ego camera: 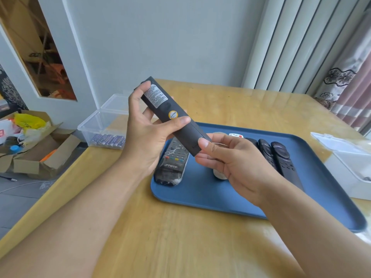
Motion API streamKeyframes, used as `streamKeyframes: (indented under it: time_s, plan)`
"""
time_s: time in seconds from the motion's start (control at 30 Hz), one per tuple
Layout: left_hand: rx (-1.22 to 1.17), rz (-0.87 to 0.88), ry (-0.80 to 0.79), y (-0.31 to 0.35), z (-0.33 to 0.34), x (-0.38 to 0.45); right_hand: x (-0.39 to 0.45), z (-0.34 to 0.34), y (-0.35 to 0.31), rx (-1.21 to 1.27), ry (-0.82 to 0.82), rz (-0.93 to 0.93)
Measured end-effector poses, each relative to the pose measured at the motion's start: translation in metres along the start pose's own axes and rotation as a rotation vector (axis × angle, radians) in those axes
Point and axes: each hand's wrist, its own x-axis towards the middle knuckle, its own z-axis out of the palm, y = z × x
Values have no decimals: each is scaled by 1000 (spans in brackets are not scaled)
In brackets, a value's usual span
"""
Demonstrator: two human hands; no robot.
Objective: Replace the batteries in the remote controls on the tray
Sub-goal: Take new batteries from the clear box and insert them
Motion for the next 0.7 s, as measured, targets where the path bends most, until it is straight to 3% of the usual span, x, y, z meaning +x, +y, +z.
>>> streamKeyframes:
  time_s: [0.23,0.43,0.7]
  plan:
    - [-43,-10,-13,0,2,-2,0,2,2,-5,29,-13]
    - [-30,-5,91,10,-2,5,0,0,1,-44,24,-6]
    - [-86,-15,106,3,-2,5,-1,1,-6,-20,210,-162]
